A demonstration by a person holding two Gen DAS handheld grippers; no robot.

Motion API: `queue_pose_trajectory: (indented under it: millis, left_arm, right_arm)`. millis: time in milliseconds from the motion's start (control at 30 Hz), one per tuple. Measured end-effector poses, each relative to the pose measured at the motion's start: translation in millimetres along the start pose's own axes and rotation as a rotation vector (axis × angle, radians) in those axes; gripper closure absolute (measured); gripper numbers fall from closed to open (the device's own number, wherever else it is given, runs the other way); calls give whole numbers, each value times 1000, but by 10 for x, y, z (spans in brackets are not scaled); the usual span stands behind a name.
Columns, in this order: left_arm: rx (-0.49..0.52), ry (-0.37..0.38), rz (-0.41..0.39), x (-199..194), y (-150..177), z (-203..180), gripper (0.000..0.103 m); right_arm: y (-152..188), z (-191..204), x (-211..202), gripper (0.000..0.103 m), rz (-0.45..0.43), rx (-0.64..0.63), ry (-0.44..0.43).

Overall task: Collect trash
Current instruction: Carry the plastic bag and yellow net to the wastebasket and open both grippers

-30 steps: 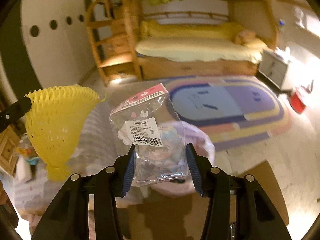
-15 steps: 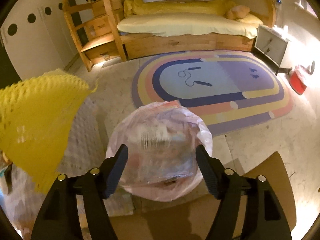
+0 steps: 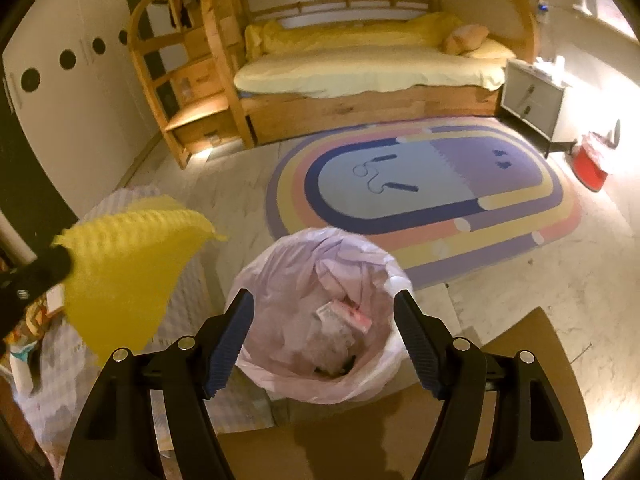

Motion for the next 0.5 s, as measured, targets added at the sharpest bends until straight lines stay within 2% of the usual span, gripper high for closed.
queue_pose_trajectory:
  millis: [233, 267, 333, 367, 400, 500]
  left_arm:
    - [50, 16, -5, 289, -283, -173, 97]
    - [52, 15, -2, 332, -297, -181, 93]
    - [54, 10, 17, 445, -325, -176, 77]
    - [53, 6, 28, 494, -334, -166, 56]
    - [48, 4, 38, 540, -328, -153, 42]
    - [34, 2, 48, 583, -284, -109, 42]
  right_arm:
    - [-165, -251, -200, 30, -57, 46, 23]
    - [-181, -277, -210, 30, -61, 50, 26]
    - [-207, -331, -211, 30, -66, 56, 36]
    - [-210, -346, -207, 30, -66, 57, 39]
    - [-213, -362, -198, 30, -65, 59, 42]
    - [-209, -393, -189, 30, -63, 66, 46]
Point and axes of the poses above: each gripper's, at about its wrist camera, not at the fingertips, and x roughly the way its jaws point, z to its left, y to its underside, the point moved 9 cm from there along x, roughly the way its jaws point, and after that the axes turned 14 degrees about x, right-handed, at the moved point
